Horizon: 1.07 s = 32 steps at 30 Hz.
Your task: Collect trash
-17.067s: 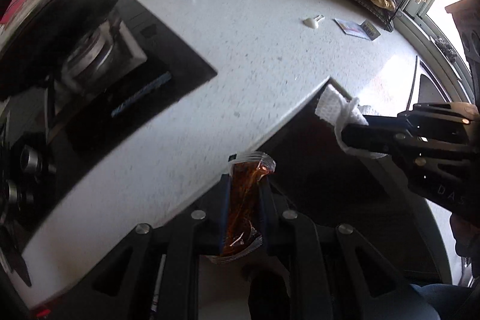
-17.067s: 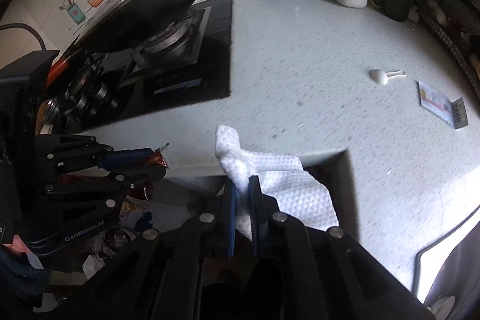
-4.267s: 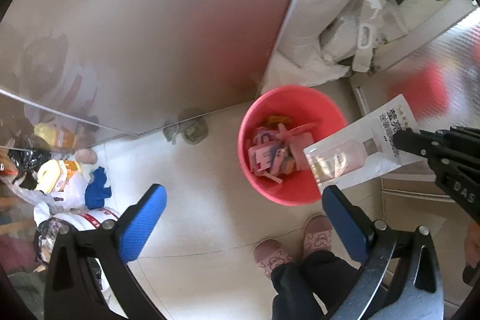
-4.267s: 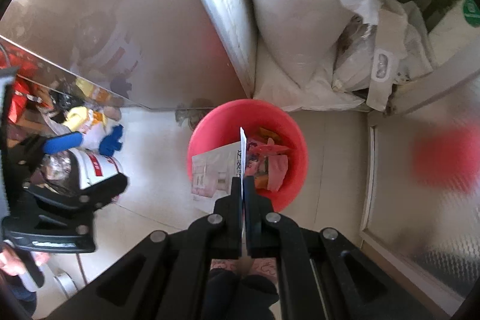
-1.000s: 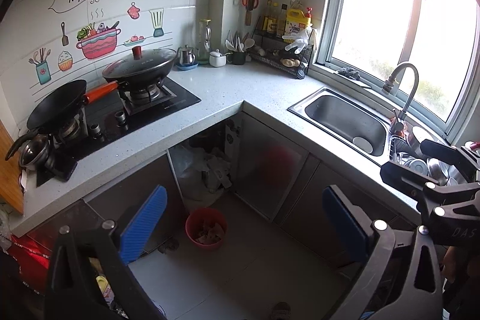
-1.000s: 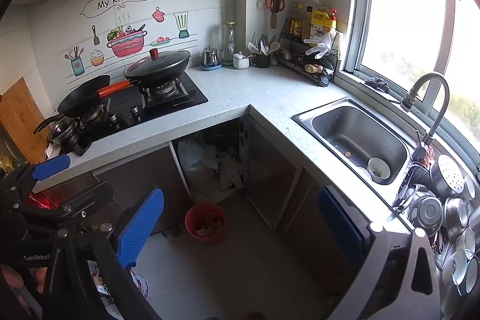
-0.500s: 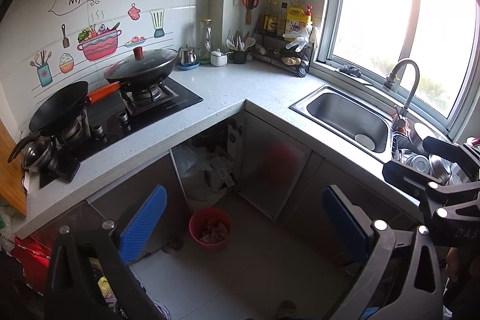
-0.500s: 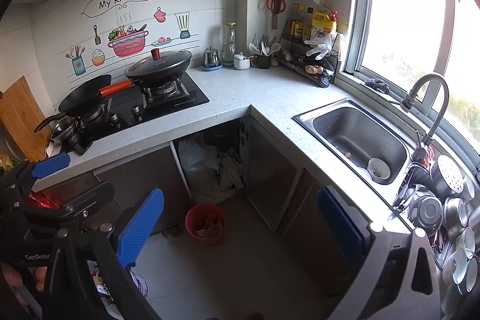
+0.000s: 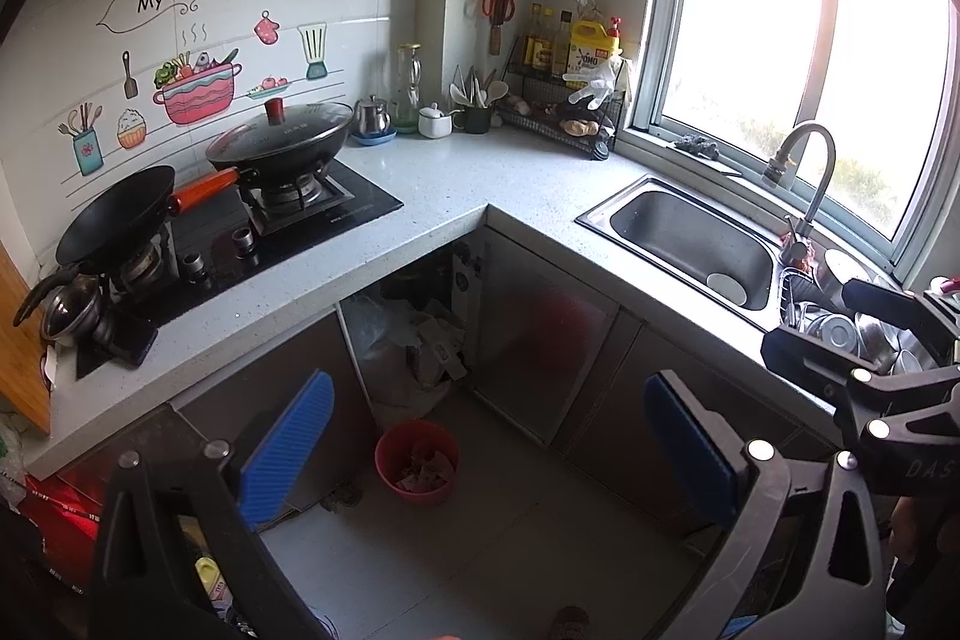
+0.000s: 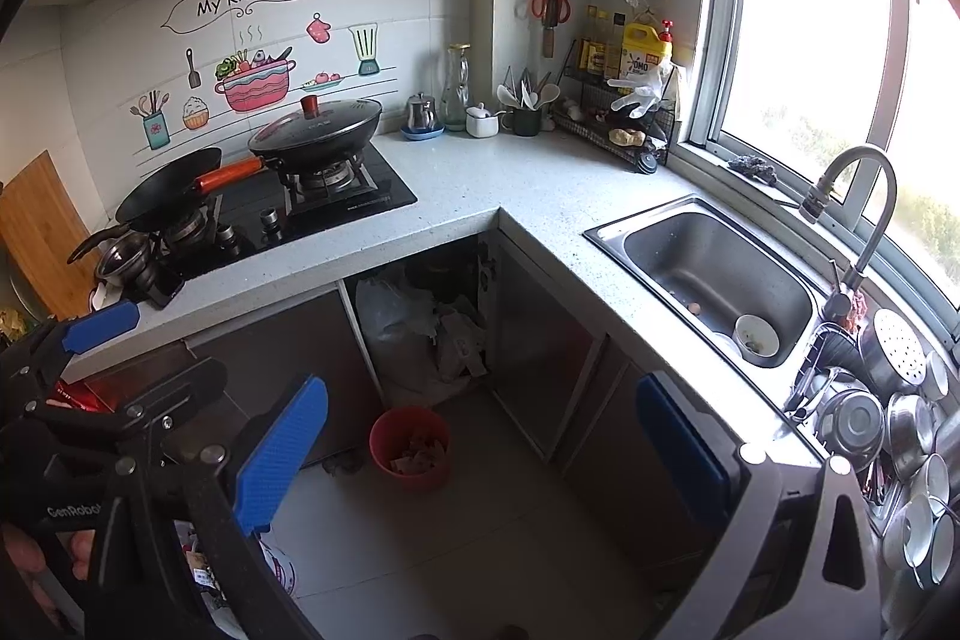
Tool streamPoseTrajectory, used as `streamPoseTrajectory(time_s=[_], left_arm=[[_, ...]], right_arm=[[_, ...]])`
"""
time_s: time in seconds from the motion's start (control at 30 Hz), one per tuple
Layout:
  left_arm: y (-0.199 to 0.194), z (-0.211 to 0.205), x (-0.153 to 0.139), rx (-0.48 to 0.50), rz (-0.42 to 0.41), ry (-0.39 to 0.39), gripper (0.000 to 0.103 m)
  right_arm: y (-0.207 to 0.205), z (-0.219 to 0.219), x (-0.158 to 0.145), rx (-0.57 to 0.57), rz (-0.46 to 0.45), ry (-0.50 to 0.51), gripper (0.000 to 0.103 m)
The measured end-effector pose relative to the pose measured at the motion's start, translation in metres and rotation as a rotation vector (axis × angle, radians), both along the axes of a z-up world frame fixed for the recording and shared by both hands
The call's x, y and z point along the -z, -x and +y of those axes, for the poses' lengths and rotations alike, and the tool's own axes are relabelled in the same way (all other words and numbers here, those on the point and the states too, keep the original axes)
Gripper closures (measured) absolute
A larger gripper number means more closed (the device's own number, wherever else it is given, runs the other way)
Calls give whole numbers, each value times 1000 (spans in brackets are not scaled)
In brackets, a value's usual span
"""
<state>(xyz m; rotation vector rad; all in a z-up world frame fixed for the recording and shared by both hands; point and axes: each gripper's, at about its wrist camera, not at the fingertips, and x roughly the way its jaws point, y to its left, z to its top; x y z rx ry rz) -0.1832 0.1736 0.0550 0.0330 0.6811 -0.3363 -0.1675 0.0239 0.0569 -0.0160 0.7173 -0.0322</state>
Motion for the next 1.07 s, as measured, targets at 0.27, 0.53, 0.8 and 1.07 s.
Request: streamPoseTrajectory(time_s=[0.27,0.53,0.8,1.07], left_arm=[[-1,3,1,0,3,0,0],[-1,2,2,-1,6,0,0],[-2,6,2,-2,7,0,0],[-3,9,3,0,5,-5,0]], right_arm=[[0,2,2,-2,6,-1,1],[1,0,2,-2,7,-2,0],[1,3,4,2,18,-5,1],[1,1,4,-1,18,-6,0]])
